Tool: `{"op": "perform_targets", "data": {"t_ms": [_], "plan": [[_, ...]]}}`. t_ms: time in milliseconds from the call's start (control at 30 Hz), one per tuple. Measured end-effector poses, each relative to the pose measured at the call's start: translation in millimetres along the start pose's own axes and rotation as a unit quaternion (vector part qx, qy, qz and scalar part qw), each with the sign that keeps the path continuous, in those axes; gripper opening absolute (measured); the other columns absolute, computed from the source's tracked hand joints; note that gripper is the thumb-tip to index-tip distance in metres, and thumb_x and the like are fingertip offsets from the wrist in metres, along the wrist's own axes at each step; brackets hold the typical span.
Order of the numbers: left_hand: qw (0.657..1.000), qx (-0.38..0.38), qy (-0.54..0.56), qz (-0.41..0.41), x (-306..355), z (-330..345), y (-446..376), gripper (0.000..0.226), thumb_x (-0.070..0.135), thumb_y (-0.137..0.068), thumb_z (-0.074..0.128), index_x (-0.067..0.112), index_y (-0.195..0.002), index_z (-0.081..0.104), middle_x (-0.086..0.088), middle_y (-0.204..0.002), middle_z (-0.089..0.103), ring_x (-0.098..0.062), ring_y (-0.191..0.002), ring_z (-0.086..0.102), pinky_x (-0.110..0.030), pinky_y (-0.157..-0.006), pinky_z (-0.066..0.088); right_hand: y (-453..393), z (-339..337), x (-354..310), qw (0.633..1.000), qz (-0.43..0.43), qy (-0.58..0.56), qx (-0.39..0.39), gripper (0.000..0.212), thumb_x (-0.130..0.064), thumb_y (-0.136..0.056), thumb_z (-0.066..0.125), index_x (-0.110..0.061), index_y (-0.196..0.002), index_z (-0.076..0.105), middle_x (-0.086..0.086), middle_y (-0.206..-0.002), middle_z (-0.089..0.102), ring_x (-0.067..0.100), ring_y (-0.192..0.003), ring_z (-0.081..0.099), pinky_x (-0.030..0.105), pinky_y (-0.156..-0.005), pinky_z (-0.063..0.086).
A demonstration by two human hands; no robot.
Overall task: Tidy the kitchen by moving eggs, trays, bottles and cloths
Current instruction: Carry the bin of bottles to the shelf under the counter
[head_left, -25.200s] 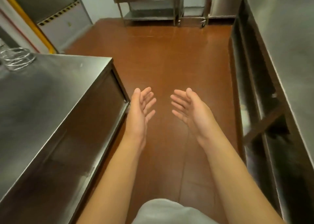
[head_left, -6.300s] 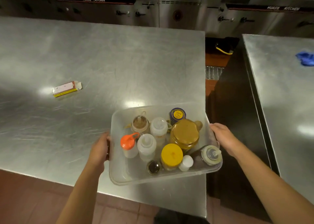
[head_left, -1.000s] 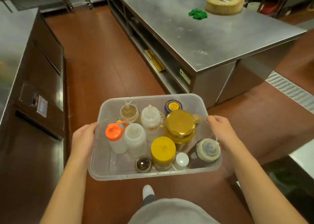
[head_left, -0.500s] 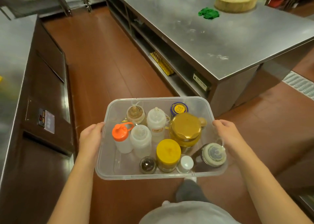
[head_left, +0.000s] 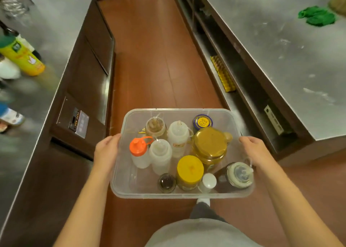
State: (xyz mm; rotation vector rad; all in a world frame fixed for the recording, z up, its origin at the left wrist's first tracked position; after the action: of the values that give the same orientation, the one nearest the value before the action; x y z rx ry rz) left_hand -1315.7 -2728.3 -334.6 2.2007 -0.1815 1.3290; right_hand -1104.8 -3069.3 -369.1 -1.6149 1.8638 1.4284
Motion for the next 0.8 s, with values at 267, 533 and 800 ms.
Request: {"op": "perform_targets", "data": {"t_ms": [267,533,800], "plan": [[0.997,0.074,0.021,0.013,44,8,-75,0.036,0.035,-0.095,0.062,0.002,-0.081,0.068,-0.013,-0.076,0.064,-0.024,-0.073,0.059,-0.036,-0.069,0.043,-95,27,-102,0.998,-0.029,0.023,-0.057,0.038,-0.028,-0.098,0.046,0.004,-0.094,0.065,0.014,-0.084,0.055,0.023,-0.075,0.051,0.037,-0.071,0.042],[0.998,0.067,-0.002,0.018,84,39,-188,0.036,0.046,-0.090,0.063,0.014,-0.076,0.071,-0.011,-0.077,0.070,-0.025,-0.075,0.064,-0.040,-0.072,0.048,-175,59,-173,0.998,-0.001,0.008,-0.062,0.032,-0.028,-0.100,0.046,-0.005,-0.100,0.067,0.016,-0.098,0.065,0.030,-0.095,0.061,0.049,-0.095,0.049],[0.999,-0.002,-0.004,0.035,160,102,-338,0.038,0.038,-0.092,0.066,0.002,-0.081,0.070,-0.012,-0.077,0.066,-0.023,-0.071,0.060,-0.037,-0.069,0.046,-262,93,-237,0.998,0.049,-0.031,0.005,0.027,-0.027,-0.102,0.045,-0.014,-0.086,0.062,0.006,-0.090,0.061,0.018,-0.081,0.057,0.039,-0.081,0.046]]}}
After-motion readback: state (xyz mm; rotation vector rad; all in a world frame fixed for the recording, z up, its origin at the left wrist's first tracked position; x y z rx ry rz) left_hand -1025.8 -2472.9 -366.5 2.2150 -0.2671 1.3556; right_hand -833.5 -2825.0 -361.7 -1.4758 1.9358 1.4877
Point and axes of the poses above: each hand's wrist, its own y-axis away from the middle knuckle, its own z-axis out of the palm, x = y × z, the point moved 3 cm from there along -y, towards the middle knuckle
